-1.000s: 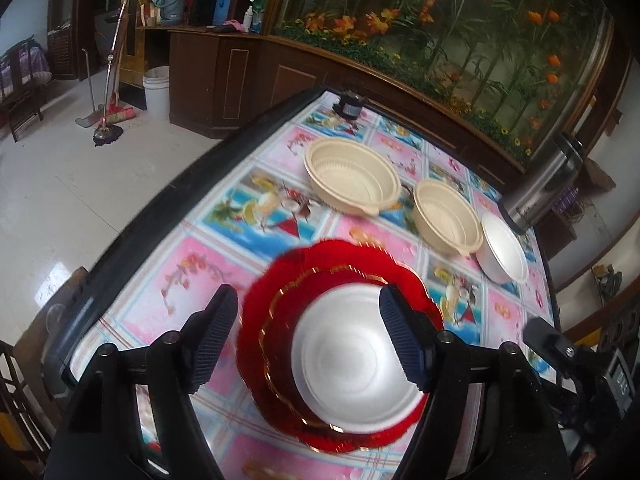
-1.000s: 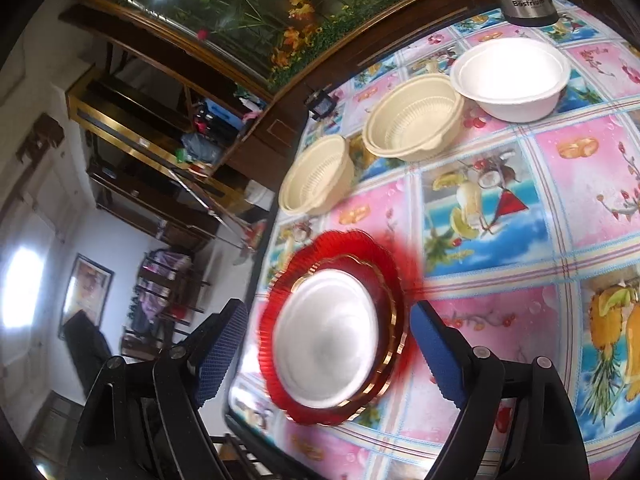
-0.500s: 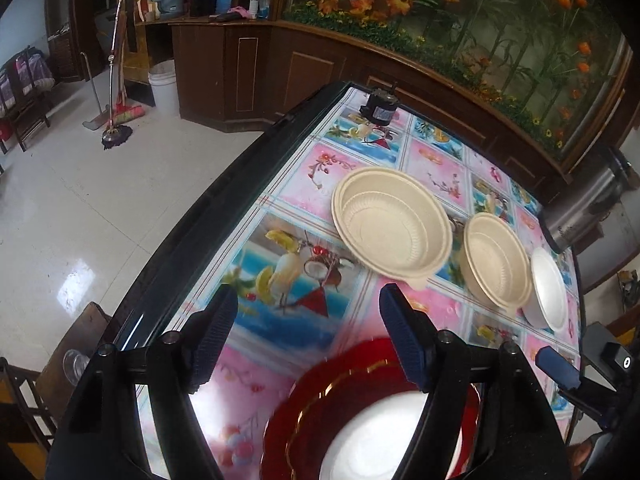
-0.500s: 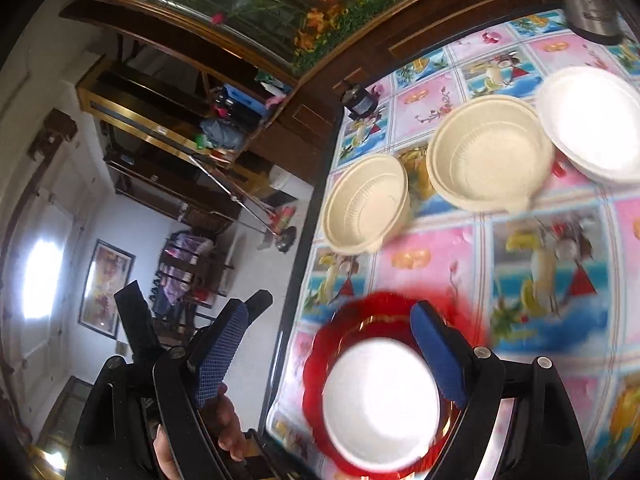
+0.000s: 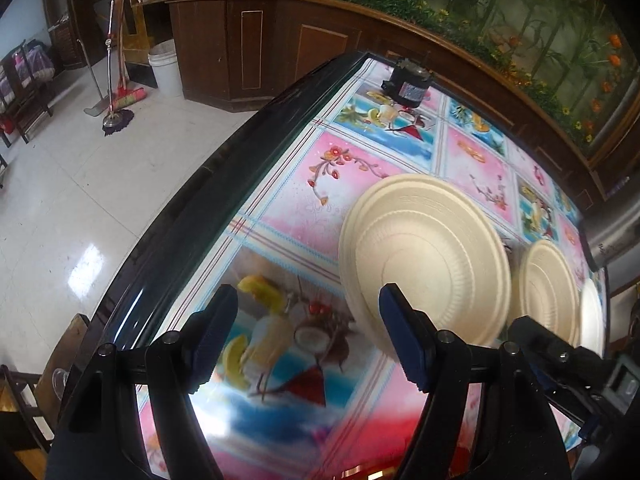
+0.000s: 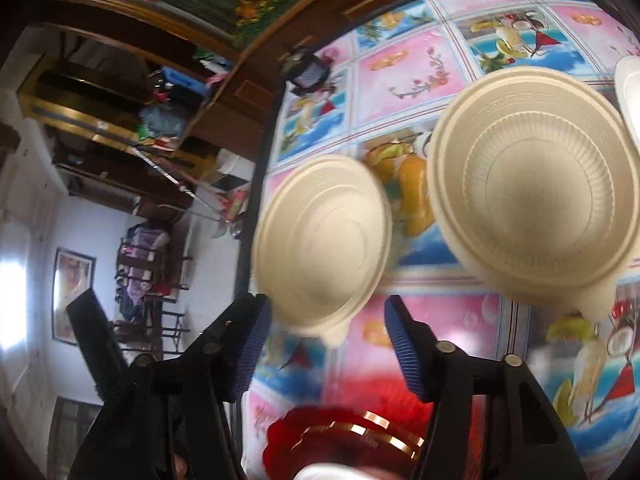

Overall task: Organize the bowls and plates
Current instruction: 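Move both grippers to the tan disposable plate and grasp its rim, then lift the tan plate with both grippers and carry it toward the stack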

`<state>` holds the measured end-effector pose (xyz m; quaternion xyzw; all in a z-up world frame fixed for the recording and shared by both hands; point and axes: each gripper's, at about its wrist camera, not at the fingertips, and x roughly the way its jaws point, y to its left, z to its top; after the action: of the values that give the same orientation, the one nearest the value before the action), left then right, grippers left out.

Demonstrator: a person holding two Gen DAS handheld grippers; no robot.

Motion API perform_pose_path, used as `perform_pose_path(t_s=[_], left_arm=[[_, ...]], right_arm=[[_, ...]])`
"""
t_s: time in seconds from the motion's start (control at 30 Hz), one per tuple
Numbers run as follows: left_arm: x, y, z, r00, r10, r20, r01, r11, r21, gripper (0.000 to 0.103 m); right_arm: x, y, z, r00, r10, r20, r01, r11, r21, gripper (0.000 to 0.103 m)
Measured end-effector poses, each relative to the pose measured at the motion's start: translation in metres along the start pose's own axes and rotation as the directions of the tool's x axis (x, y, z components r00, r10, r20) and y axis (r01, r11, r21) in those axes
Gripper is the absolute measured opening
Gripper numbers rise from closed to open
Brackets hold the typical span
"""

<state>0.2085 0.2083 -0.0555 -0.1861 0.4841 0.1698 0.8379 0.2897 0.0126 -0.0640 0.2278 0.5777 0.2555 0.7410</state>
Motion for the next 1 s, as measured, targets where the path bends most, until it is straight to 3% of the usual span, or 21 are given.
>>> perform_pose_path(t_s=[0.2, 0.3, 0.33, 0.4, 0.47, 0.5, 0.67, 1.0], left_arm=[[0.019, -0.007, 0.004, 0.999, 0.029, -0.035, -0.028, 0.999, 0.027, 0.070], [0.026, -0.010, 0.003, 0.997, 0.042, -0.061, -0.039, 0.998, 0.046, 0.056], [0.028, -0.010, 0.002, 0.997, 0.046, -0.064, -0.043, 0.998, 0.051, 0.042], [0.029, -0.013, 0.001, 0.996, 0.040, -0.075, -0.035, 0.997, 0.070, 0.028], [0.027, -0.018, -0.001, 0.997, 0.029, -0.076, -0.022, 0.995, 0.096, 0.015], [0.025, -0.020, -0.002, 0.996, 0.036, -0.077, -0.028, 0.994, 0.105, 0.015], [0.010, -0.018, -0.008, 0.998, 0.023, -0.060, -0.016, 0.994, 0.109, 0.015], [-0.051, -0.019, -0.040, 0.998, 0.018, 0.060, -0.027, 0.990, 0.141, 0.015]], right_arm=[[0.020, -0.008, 0.013, 0.999, -0.052, -0.004, 0.052, 0.999, 0.010, 0.046], [0.026, -0.012, 0.016, 0.998, -0.061, -0.007, 0.061, 0.998, 0.019, 0.041], [0.028, -0.012, 0.017, 0.997, -0.071, -0.008, 0.071, 0.997, 0.013, 0.038], [0.029, -0.012, 0.016, 0.996, -0.088, -0.009, 0.088, 0.996, -0.004, 0.017], [0.029, -0.011, 0.015, 0.996, -0.084, -0.011, 0.084, 0.996, -0.024, 0.015], [0.029, -0.009, 0.014, 0.996, -0.086, -0.012, 0.085, 0.996, -0.036, 0.011], [0.021, -0.004, 0.008, 0.997, -0.082, 0.000, 0.082, 0.994, -0.072, 0.011], [-0.022, 0.009, -0.032, 0.997, -0.051, 0.056, 0.058, 0.989, -0.135, 0.011]])
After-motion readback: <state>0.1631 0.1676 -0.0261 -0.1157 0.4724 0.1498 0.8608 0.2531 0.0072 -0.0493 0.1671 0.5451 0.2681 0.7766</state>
